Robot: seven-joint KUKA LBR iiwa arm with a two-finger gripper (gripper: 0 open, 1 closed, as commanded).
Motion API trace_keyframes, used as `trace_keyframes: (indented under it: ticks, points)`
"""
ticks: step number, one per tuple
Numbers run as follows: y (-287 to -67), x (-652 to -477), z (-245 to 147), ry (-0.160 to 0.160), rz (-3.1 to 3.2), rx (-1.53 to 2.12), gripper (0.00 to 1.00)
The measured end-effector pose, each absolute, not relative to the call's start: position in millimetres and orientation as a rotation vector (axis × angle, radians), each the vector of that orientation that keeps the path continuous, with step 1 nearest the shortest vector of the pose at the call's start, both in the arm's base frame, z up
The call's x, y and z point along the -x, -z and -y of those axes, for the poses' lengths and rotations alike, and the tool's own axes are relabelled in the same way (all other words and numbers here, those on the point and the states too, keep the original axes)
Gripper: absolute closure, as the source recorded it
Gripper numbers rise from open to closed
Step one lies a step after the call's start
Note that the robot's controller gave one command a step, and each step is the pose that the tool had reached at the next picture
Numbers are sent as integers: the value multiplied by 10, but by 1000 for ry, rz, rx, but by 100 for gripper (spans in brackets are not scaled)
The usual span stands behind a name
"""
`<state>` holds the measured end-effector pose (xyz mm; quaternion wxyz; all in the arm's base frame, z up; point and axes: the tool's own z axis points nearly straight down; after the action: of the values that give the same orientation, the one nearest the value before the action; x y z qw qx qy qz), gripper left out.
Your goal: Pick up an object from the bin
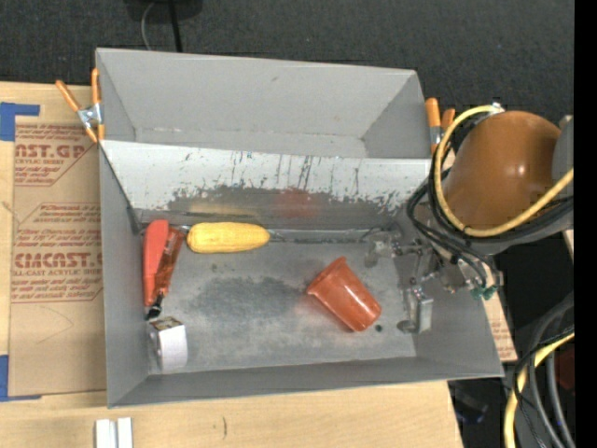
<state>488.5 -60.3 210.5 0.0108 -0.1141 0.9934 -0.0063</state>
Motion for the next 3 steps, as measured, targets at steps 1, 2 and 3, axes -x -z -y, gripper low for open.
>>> trace_keyframes:
  ticks: [1,2,3]
  points:
    - [-2105,-4885,603,20,-3100,356,0]
    - [-1780,-5024,277,25,-3083,430,0]
    - [-1310,-5393,143,15,-3078,469,0]
